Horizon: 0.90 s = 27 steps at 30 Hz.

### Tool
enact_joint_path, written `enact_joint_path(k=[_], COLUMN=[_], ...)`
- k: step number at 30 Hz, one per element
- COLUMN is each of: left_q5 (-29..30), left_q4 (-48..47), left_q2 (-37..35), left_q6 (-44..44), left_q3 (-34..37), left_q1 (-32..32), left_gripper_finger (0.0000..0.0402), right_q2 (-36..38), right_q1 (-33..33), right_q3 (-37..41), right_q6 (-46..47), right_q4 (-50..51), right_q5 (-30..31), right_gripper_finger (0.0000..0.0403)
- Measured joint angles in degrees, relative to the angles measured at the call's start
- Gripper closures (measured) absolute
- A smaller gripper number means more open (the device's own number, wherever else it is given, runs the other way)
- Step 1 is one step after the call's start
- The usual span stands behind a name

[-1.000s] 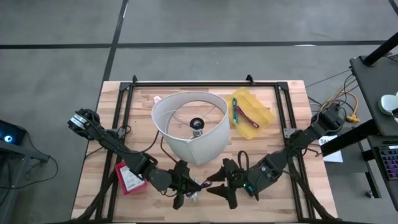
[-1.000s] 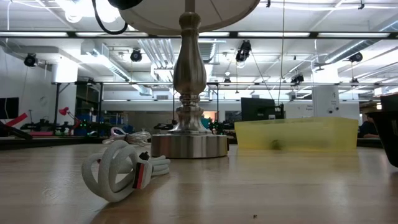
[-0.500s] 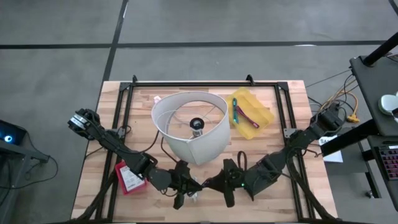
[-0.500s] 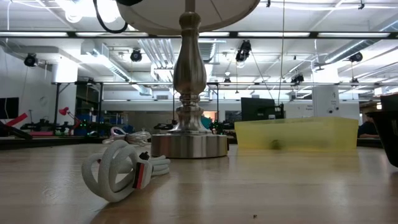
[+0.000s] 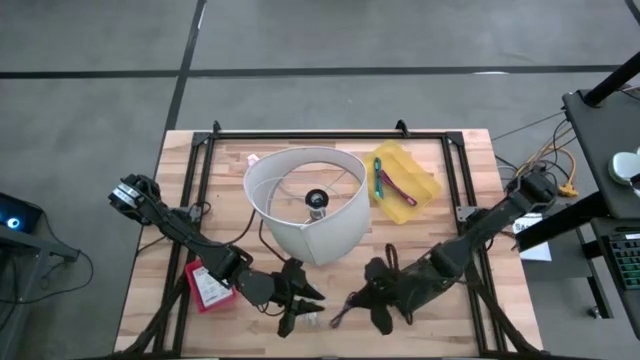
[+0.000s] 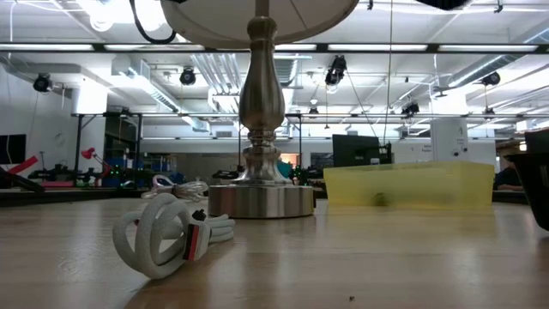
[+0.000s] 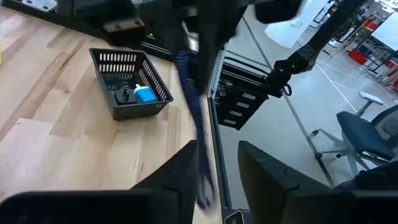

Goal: Pick and place items into bin
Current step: Put the dark blue USB cable into the yellow bin

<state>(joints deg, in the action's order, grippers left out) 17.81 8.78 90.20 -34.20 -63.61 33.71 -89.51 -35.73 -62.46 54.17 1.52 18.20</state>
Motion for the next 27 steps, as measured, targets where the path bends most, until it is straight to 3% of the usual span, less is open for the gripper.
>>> enact_joint_path(k=[8, 11, 16, 21, 27], left_q5=[-2.3, -2.8, -2.8, -2.8, -2.9], left_q4=[-0.1, -0.1, 0.1, 0.2, 0.2], left_q2=[-0.1, -0.1, -0.1, -0.1, -0.1], left_q6=[-3.0, -3.1, -3.1, -3.1, -3.1], left_q3=[0.1, 0.1, 0.1, 0.1, 0.1], left_q1=[0.0, 0.0, 0.0, 0.0, 0.0], left_gripper_finger=[0.0284, 0.0284, 0.0284, 0.0283, 0.0283], right_q2=[10.6, 15.0, 22.1, 27.3, 29.1], right_q1=[-0.3, -0.3, -0.3, 0.3, 3.7], right_q3=[0.0, 0.0, 0.0, 0.4, 1.2], right_q6=[4.5, 5.3, 8.7, 10.6, 5.4], right_q4=[33.4, 47.0, 64.7, 73.0, 74.2], right_q5=[0.8, 6.4, 22.5, 34.8, 41.2], right_gripper_finger=[0.0391, 0.0391, 0.0391, 0.0391, 0.0391])
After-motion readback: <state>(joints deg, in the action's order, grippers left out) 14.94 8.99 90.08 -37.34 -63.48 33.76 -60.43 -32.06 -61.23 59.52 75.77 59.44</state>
